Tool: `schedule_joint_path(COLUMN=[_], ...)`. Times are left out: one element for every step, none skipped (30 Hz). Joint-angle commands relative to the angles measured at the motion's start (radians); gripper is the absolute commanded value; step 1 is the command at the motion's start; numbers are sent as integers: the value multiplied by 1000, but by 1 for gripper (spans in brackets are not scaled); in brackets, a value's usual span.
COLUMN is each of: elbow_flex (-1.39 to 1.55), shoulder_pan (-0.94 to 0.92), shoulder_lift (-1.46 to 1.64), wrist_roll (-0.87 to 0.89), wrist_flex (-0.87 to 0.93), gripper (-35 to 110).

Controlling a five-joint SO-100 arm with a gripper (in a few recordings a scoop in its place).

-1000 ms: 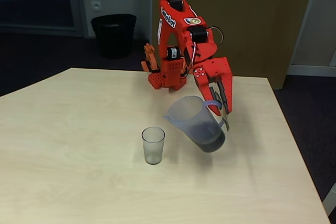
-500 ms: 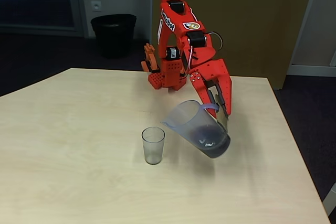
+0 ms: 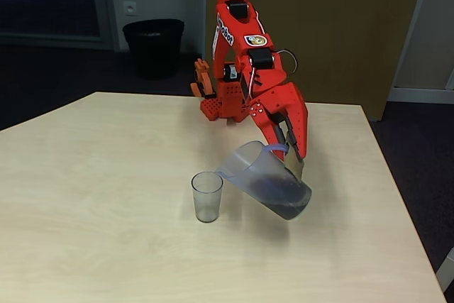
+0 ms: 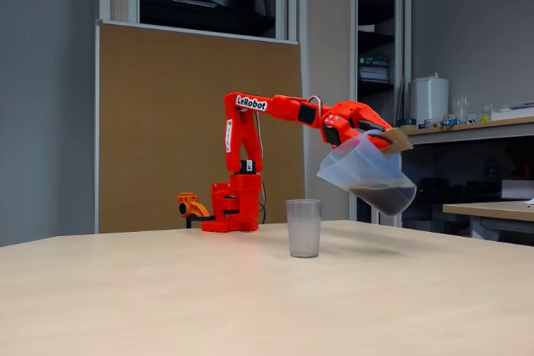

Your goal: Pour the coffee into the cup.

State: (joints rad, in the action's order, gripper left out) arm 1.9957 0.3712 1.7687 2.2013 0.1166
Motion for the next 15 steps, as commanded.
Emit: schedule_joint_path(elbow_flex=[29,44,57,71,80,84,91,91,91,91,89,84,81,81,81], shoulder_pan=[2,2,2,2,2,2,0,0,0,0,-2,-2,-2,-3,-3], shoulder_lift=[64,71,77,81,86,91,94,98,103,104,109,114,118,123,126], wrist_roll=[29,35,41,48,52,60,69,74,81,91,92,94,101,106,110], wrist_flex=[-51,-63,-74,-83,-87,-91,-94,-94,-91,-87,-83,-74,-67,-67,-64], gripper=[0,0,0,0,0,0,0,0,0,0,0,0,0,0,0])
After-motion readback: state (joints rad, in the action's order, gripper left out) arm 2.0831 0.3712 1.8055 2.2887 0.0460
